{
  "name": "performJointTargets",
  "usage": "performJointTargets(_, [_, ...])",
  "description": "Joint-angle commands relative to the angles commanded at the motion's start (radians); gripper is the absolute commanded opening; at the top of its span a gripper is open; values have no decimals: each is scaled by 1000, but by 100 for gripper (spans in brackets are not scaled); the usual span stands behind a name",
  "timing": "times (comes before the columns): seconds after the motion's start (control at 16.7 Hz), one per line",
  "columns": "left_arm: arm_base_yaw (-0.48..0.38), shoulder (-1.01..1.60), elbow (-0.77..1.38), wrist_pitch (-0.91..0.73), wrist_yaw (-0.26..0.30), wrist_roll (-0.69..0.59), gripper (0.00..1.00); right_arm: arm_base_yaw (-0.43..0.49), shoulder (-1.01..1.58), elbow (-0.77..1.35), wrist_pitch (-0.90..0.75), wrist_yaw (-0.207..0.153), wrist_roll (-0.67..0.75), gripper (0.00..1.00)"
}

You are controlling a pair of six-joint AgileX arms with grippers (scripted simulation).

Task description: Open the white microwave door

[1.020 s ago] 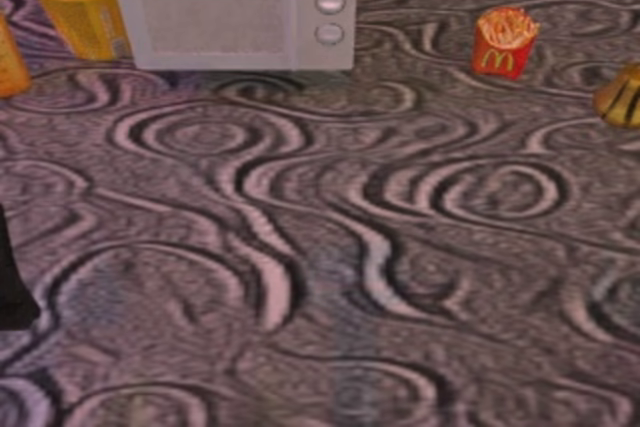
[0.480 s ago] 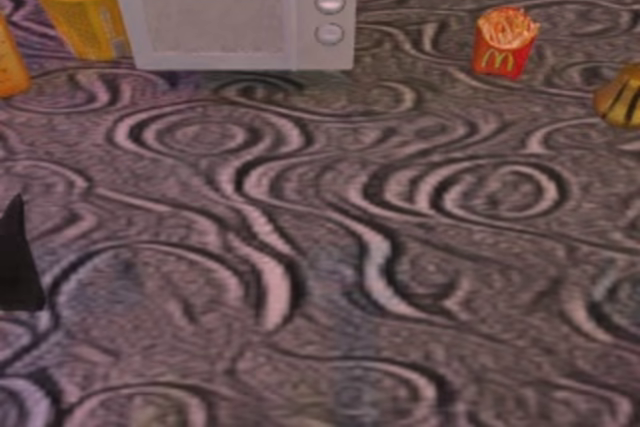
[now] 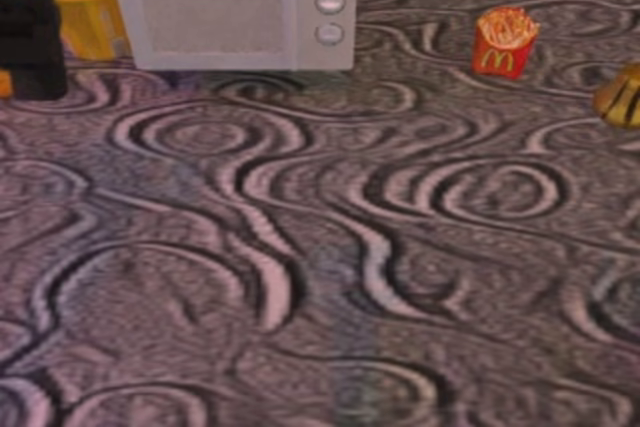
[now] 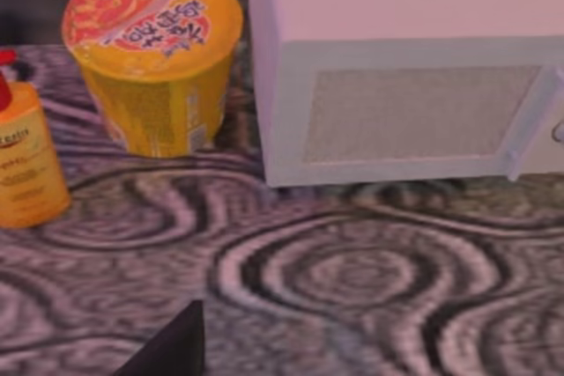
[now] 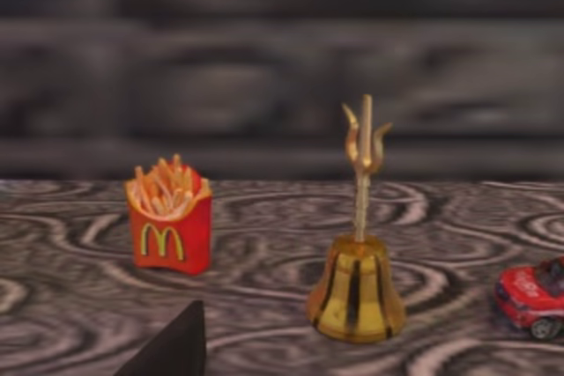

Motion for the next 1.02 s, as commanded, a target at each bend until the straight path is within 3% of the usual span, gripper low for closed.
performJointTargets(0.6, [-205,923,1130,-419,-99,-269,100,0,0,0,0,0,0,100])
performJointTargets(1.02, [-282,1394,1524,-671,-186,-365,100,0,0,0,0,0,0,100])
